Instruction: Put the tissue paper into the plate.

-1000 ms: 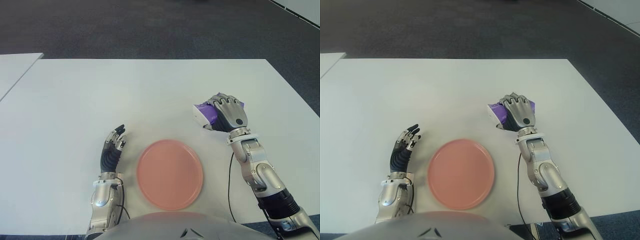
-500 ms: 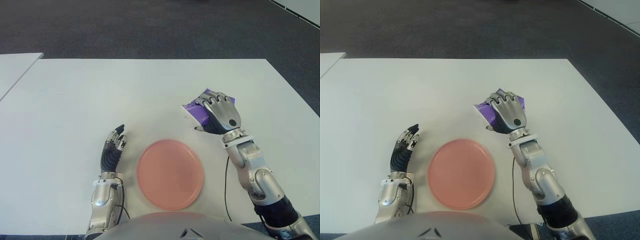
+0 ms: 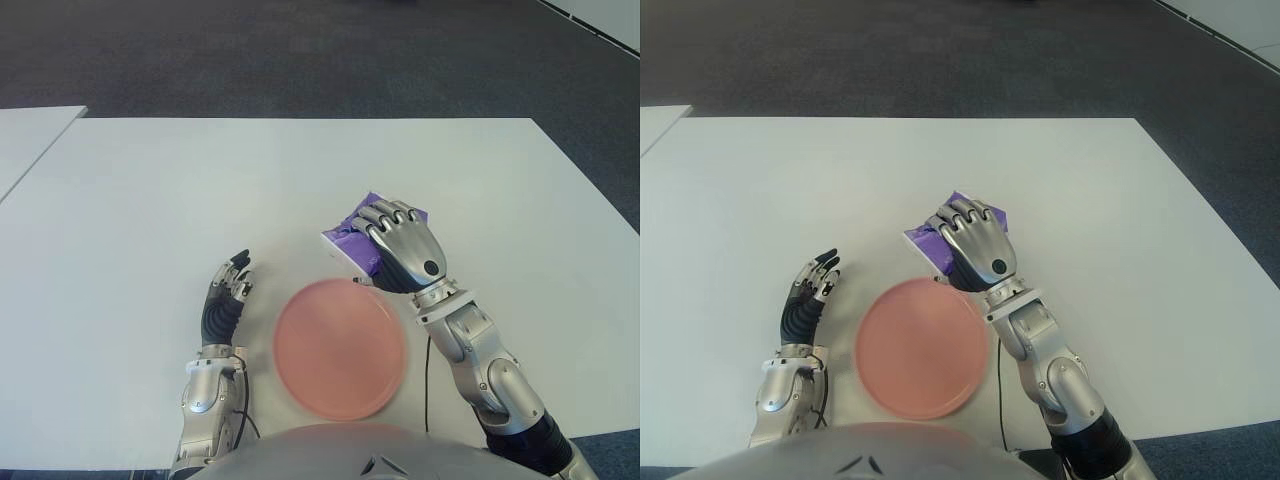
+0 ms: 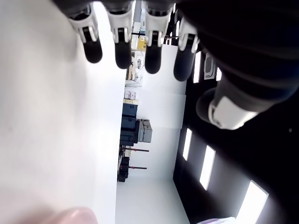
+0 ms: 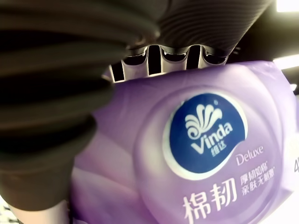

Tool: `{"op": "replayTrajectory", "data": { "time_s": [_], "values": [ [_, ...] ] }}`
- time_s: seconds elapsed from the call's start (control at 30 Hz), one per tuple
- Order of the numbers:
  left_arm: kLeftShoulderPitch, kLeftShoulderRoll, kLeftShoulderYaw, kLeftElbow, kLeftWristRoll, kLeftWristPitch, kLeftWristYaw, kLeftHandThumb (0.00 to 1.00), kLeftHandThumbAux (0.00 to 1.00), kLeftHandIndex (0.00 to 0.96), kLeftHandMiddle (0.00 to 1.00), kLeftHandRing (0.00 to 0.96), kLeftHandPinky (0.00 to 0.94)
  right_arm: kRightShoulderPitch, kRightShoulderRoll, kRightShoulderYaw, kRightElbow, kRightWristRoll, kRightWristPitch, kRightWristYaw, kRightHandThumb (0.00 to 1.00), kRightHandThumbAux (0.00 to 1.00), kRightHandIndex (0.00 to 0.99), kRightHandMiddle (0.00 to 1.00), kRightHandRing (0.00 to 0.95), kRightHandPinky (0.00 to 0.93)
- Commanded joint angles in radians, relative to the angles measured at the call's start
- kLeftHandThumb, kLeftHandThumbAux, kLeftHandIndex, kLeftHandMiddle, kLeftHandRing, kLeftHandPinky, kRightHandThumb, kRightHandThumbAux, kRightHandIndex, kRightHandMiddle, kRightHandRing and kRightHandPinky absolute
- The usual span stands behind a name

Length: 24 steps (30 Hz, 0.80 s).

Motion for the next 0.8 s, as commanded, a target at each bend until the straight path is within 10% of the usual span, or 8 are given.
{"op": "replayTrajectory", "data": {
  "time_s": [0.03,0.8],
  "values": [
    [0.059,-0.001,-0.007,0.066,0.001,0.078,-0.008,0.174,0.586,0.220,0.152,0.124,0.119,0.013,0.030,0.018,0.016,0.000,-0.031,-0.025,0.351,0.837,0.710,0.857,0.852,0.867],
    [0.067,-0.023,0.004,0.069,-0.094,0.115,-0.038,0.203,0.529,0.171,0.111,0.091,0.096,0.131,0.074,0.134,-0.152,-0.101,-0.112,0.131,0.342,0.846,0.722,0.827,0.810,0.793]
  ]
}}
